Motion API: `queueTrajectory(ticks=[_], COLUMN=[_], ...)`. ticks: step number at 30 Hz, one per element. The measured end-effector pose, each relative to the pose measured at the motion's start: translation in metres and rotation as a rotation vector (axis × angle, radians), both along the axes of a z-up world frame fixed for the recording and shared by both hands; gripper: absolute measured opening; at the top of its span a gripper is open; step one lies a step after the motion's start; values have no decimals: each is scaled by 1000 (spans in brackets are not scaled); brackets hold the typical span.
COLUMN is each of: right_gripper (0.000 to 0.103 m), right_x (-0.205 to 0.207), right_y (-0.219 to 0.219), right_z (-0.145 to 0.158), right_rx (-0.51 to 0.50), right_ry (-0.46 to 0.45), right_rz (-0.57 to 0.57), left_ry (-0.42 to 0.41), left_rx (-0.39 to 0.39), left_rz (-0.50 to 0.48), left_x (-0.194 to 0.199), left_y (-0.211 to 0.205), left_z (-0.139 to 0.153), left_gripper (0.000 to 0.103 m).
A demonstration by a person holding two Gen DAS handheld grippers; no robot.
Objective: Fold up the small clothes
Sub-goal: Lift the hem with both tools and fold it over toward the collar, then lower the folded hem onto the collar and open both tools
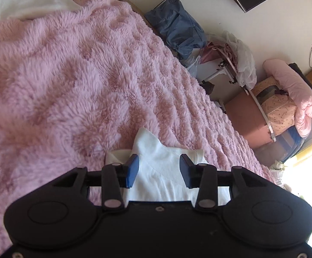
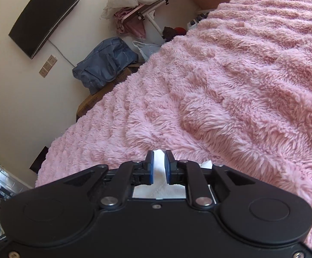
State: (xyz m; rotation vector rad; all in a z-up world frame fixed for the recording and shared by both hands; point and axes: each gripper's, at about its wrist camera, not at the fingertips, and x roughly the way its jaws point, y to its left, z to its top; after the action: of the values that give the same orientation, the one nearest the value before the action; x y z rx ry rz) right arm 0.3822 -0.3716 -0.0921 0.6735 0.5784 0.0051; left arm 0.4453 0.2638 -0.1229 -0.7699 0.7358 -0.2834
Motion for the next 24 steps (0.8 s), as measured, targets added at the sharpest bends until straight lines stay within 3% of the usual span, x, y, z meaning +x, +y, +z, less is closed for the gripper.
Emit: queueTrajectory(ticks=[5, 8, 10, 14, 21, 24], right_gripper=[15, 25, 25, 29, 31, 40], right_x=[-75, -118, -138, -159, -158, -153], right_y=[-9, -6, 3, 16, 20, 22], right_z=[4, -5, -13, -21, -22, -26], right_rx=[-71, -172, -277, -375, -349, -355], right_ry=[5, 44, 90, 112, 111, 139], right_rz=[103, 181, 252, 297, 272, 279], left_ry=[-53, -72, -53, -60, -24, 0], left_rx=[-13, 41, 92, 142, 221, 241], left_rz=[-60, -98, -141, -160, -133, -140], left_x=[-95, -143, -160, -174, -161, -153], left_y=[7, 4, -5, -18, -29, -31], left_z=[-10, -21, -28, -33, -38, -43], left_gripper=[45, 48, 48, 49, 50, 50])
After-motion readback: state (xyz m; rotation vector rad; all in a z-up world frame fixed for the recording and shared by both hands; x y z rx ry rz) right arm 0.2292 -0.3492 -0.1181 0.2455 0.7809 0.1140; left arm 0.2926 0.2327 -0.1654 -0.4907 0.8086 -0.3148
